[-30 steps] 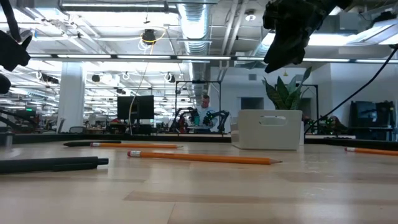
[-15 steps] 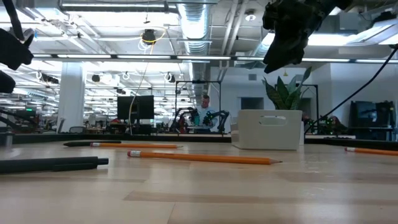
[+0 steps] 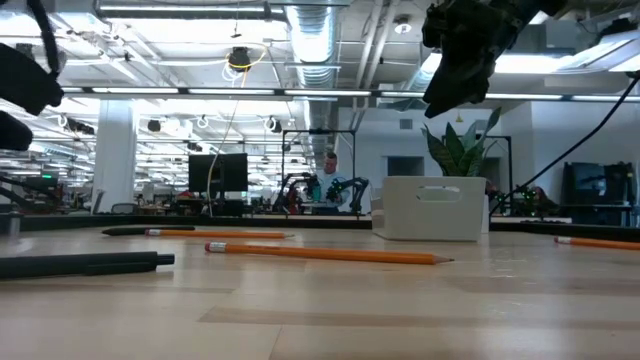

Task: Sort pens & pencils
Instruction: Move the bottom gray bin to the top of the table

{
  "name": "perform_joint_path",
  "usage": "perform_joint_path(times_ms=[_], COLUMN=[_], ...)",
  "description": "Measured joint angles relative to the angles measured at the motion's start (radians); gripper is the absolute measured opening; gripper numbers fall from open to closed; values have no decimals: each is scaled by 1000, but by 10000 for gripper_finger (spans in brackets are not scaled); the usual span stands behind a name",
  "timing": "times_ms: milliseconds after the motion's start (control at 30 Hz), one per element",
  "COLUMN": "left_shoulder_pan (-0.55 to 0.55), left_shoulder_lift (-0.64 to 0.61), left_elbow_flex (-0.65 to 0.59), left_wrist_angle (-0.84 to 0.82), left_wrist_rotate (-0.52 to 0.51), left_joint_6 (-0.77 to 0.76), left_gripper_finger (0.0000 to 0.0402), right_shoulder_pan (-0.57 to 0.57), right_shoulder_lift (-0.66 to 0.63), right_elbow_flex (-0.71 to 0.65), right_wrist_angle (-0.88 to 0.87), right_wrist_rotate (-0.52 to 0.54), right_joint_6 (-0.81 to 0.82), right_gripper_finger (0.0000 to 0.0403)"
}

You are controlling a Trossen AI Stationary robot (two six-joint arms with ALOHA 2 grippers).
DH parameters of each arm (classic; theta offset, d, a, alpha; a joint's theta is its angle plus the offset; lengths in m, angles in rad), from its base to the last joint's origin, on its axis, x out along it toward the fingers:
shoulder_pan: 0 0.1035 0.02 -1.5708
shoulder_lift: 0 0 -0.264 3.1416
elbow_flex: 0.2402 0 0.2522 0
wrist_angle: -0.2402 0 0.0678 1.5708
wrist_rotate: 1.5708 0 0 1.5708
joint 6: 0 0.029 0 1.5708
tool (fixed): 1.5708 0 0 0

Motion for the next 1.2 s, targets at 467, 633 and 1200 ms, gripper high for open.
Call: perform_joint_path(times_ms=[467,633,1200], left_shoulder_pan=[240,386,931], left_shoulder_lift=[0,0,70], left_elbow_flex=[188,302,637], left_wrist_angle=[-234,-351,-349], left_wrist_rotate=[-45,-111,-207], left_joint_6=[311,459,995], left_gripper_finger=[1,1,0], right_shoulder_pan=[0,0,0], right_shoulder_lift=[0,0,0], right_elbow_flex=[0,0,0], right_wrist_angle=[0,0,0], right_wrist_rotate=[0,0,0], right_joint_6=[-2,-2,-1], right_gripper_finger=[249,249,249])
